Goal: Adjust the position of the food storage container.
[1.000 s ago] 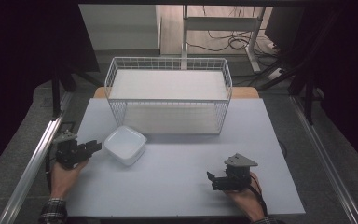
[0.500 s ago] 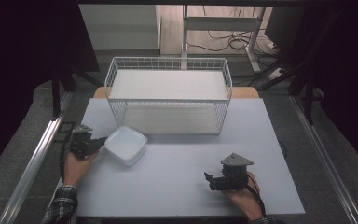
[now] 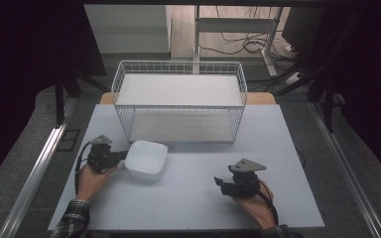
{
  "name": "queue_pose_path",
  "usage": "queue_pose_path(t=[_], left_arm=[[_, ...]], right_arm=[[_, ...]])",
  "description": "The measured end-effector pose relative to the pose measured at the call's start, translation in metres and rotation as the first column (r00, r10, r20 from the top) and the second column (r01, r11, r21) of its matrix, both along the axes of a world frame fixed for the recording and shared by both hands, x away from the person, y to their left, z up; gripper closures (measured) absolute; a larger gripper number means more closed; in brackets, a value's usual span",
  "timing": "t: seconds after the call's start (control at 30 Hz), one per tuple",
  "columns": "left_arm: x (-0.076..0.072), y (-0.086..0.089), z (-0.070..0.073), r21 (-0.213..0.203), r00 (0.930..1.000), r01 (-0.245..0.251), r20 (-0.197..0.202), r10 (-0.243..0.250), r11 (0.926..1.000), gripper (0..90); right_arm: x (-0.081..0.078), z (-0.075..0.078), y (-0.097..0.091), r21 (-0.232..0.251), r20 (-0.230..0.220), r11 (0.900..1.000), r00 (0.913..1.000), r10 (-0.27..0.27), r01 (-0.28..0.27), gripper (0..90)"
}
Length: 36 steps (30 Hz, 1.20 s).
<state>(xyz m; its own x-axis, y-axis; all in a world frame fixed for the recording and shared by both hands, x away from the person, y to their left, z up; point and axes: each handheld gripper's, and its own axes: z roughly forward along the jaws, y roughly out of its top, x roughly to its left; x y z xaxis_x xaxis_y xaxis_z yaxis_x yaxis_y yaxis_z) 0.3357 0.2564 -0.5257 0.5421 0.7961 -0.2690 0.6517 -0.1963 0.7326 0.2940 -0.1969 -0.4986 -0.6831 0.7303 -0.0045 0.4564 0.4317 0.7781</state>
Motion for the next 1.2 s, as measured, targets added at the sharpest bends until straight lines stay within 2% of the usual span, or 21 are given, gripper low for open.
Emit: queue_pose_path(t=[0.27, 0.37, 0.43, 0.5, 0.53, 0.57, 0.67, 0.8, 0.93, 1.2], left_arm=[[-0.002, -0.025, 0.001, -0.016, 0.9987, 0.048, -0.016, -0.048, 0.9987, 89.8], [-0.003, -0.036, 0.001, -0.024, 0.9973, 0.068, -0.025, -0.069, 0.9974, 89.8], [-0.004, -0.044, 0.001, -0.019, 0.996, 0.085, -0.027, -0.085, 0.9962, 89.8], [-0.006, -0.051, 0.001, -0.024, 0.9947, 0.098, -0.031, -0.098, 0.9949, 89.8], [-0.007, -0.058, 0.001, -0.03, 0.9925, 0.116, -0.036, -0.117, 0.9928, 89.8], [-0.007, -0.058, 0.001, -0.03, 0.9925, 0.116, -0.036, -0.117, 0.9928, 89.8], [-0.011, -0.071, 0.001, -0.018, 0.9898, 0.135, -0.041, -0.136, 0.9906, 89.9], [-0.016, -0.083, 0.002, -0.011, 0.9873, 0.154, -0.038, -0.154, 0.988, 89.9], [-0.023, -0.093, 0.004, 0.012, 0.983, 0.181, -0.031, -0.181, 0.9833, 90.0], [-0.044, -0.111, 0.006, 0.026, 0.9737, 0.226, -0.037, -0.225, 0.9738, 90.0]], right_arm=[[0.029, 0.0, 0.04, -0.006, -0.061, 0.9986, 0.9968, 0.052, -0.052, 46.0], [0.04, 0.0, 0.055, 0.024, -0.088, 0.9974, 0.9937, 0.069, -0.067, 51.1], [0.045, -0.001, 0.064, 0.046, -0.108, 0.9954, 0.9903, 0.088, -0.084, 55.7], [0.047, -0.003, 0.071, 0.043, -0.118, 0.995, 0.9884, 0.095, -0.091, 62.7], [0.048, -0.003, 0.074, 0.043, -0.121, 0.9944, 0.9875, 0.101, -0.096, 69.9], [0.048, -0.003, 0.074, 0.043, -0.121, 0.9944, 0.9875, 0.101, -0.096, 69.9], [0.046, -0.002, 0.072, 0.049, -0.125, 0.9952, 0.9881, 0.09, -0.085, 80.3], [0.044, -0.001, 0.063, 0.047, -0.133, 0.996, 0.9877, 0.082, -0.076, 88.4], [0.037, -0.001, 0.055, 0.028, -0.147, 0.9965, 0.9857, 0.082, -0.079, 88.9], [0.023, 0.002, 0.039, 0.009, -0.169, 0.9981, 0.9837, 0.062, -0.061, 88.9]])
